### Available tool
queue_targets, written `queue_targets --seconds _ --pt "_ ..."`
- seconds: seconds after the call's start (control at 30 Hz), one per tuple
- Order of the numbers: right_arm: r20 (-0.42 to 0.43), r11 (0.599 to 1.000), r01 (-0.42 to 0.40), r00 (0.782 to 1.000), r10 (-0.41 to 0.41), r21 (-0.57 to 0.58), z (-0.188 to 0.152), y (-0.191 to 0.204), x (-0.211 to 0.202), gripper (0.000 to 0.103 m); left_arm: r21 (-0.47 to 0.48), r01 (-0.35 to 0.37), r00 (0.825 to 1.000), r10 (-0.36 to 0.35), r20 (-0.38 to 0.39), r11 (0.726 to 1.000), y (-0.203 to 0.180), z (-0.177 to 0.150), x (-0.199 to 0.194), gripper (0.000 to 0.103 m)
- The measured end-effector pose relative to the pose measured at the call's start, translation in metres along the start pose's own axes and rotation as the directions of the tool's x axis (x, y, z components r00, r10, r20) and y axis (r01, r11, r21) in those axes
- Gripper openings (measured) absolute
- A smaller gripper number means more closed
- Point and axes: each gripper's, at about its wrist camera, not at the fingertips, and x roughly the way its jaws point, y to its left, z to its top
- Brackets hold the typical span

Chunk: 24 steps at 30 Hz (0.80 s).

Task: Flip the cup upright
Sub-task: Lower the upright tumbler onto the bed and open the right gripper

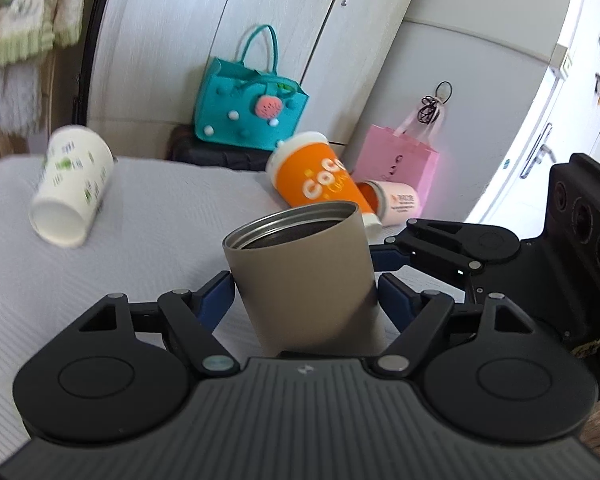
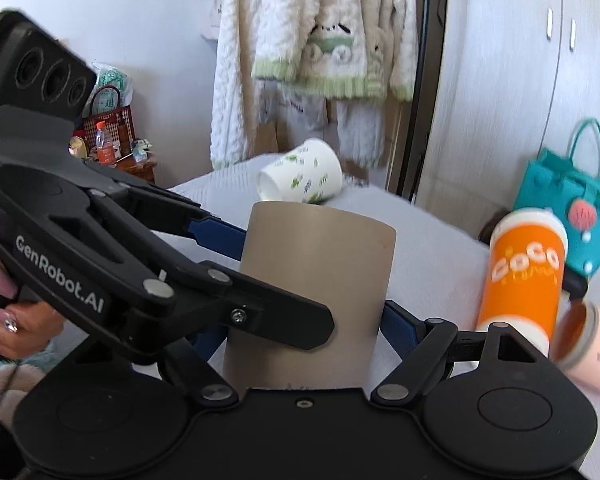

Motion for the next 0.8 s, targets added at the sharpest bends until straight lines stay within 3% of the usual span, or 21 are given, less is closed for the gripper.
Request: queue_targets --seconds 0.2,0.43,0.8 --pt "0.056 0.996 0.042 0.998 -0.038 -0.073 0.011 -0.006 0.021 0.084 0.113 -0.061 0.998 0.065 -0.027 0.992 0.007 0.026 0.016 0.077" --pt "0.155 0.988 0.125 0.982 -0.109 -0.092 0.014 -0.014 0.032 0.082 0.197 -0.076 0.996 0.085 -0.036 0.977 0.01 0.046 0.033 0.076" --pt "0.197 0.991 0.097 0.974 -0.113 0.092 0.007 -0.04 0.041 0.082 0.235 -0.051 0.999 0.049 0.015 0.971 0.009 0.047 0.044 0.074"
